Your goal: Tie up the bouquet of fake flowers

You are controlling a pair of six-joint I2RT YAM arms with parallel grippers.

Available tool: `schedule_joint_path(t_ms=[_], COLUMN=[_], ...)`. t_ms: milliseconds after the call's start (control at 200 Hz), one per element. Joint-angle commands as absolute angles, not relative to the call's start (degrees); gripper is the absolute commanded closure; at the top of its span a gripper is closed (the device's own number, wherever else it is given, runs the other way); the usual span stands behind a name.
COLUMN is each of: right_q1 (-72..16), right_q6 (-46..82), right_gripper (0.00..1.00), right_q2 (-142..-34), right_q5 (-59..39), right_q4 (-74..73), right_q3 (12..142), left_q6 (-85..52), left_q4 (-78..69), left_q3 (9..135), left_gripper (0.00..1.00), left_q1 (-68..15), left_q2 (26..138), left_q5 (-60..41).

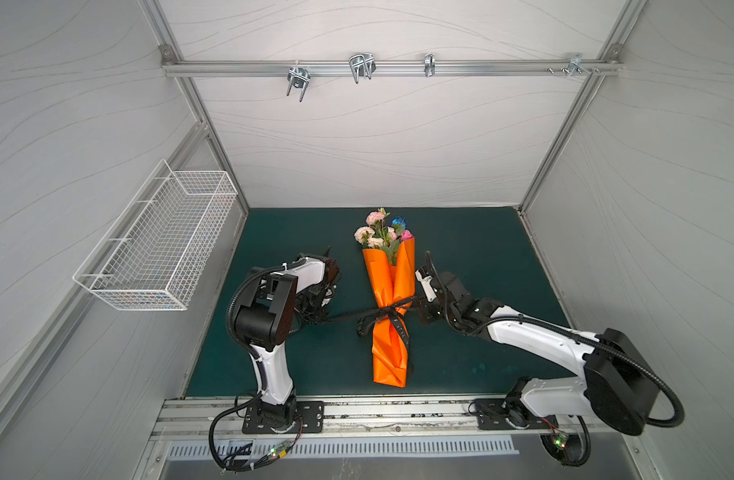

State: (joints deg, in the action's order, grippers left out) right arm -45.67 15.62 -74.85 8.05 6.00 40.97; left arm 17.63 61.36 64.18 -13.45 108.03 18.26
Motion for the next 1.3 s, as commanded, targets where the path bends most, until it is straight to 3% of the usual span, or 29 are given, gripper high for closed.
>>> schedule_joint_path(t_ms=[0,70,215,360,520,660,760,895,1035,1295], right_q1=[-45.26,-45.26,-45.25,-45.24,-45.26,-45.26,-45.19,-45.25,-45.26,-45.53], right_q6=[16.27,16.18,16.17,16.26,16.59,16.80,16.91,16.91,17.02,17.01], right_gripper=[1.00,1.00,1.00,1.00,1.00,1.00,1.00,1.00,1.00,1.00], right_q2=[-73.46,-73.64,-73.55,-73.27,-72.79,-72.53,-72.25,-72.02,-72.55,-73.47], right_q5=[9.14,8.88,8.28,7.60,7.14,7.05,6.93,6.43,5.90,5.27], right_q4=[5.10,5.10,5.27,5.70,6.13,6.33,6.63,6.73,6.18,5.89], right_q3=[40.79,40.85,40.96,41.16,41.20,41.14,41.24,41.04,41.21,41.72], left_q6=[14.84,12.78,7.97,4.68,4.75,9.94,12.16,14.80,16.11,17.05], left_q4=[62.10,63.63,66.21,66.52,60.58,44.10,35.24,34.95,34.04,33.27], left_q3=[65.23,67.93,72.62,74.59,71.26,61.00,55.39,55.02,55.02,55.62], left_gripper=[0.81,0.60,0.49,0.38,0.39,0.41,0.53,0.60,0.59,0.57], left_q1=[-12.25,-12.37,-13.46,-15.30,-22.86,-32.78,-33.30,-33.27,-33.80,-34.98], left_q2=[110.79,109.39,102.80,94.16,84.56,77.08,75.03,76.61,79.17,81.71], left_q5=[21.76,21.40,19.59,11.16,0.46,-7.21,-12.39,-15.64,-20.47,-20.24])
